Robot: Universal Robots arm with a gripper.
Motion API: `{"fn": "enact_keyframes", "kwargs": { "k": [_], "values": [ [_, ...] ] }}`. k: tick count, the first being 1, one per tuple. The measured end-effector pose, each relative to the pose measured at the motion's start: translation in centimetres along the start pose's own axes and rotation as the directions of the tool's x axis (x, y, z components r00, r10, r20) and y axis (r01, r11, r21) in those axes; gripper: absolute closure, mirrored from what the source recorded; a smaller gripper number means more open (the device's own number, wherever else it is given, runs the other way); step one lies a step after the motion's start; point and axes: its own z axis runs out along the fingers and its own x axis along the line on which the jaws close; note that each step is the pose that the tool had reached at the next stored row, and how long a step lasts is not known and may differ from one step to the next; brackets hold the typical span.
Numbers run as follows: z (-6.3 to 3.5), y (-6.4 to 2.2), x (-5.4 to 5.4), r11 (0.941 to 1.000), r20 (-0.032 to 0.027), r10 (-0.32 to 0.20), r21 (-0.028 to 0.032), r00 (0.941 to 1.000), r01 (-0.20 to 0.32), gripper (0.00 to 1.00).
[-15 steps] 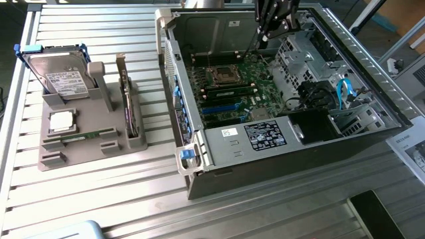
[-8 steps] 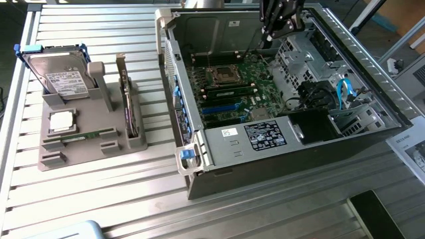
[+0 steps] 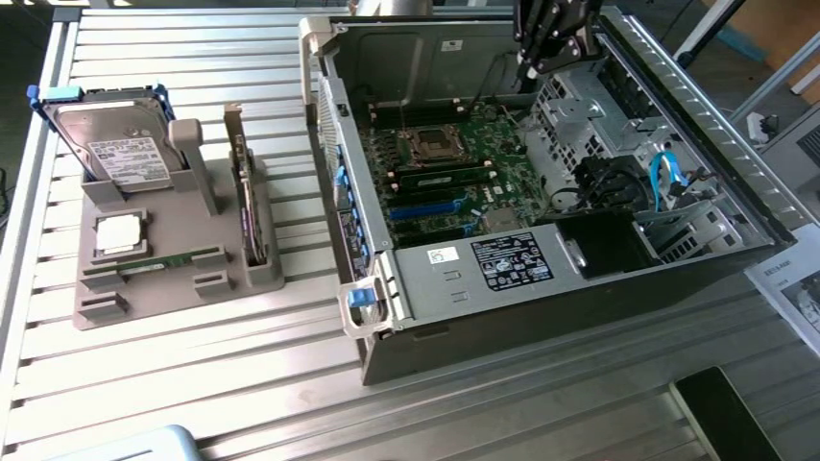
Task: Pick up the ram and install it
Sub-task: 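Insert the ram into the slot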
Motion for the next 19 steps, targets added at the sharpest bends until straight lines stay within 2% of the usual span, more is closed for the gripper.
{"fn": "enact_keyframes", "kwargs": {
  "k": [2,5,19],
  "values": [
    [0.0,-0.28,0.0,1.0,0.0,0.0,0.0,1.0,0.0,0.89],
    [0.09,-0.28,0.0,1.0,0.0,0.0,-0.0001,1.0,0.0,0.89],
    [1.52,-0.29,0.0,1.0,-0.0002,0.0,0.001,1.0,0.0,0.89]
  ]
}}
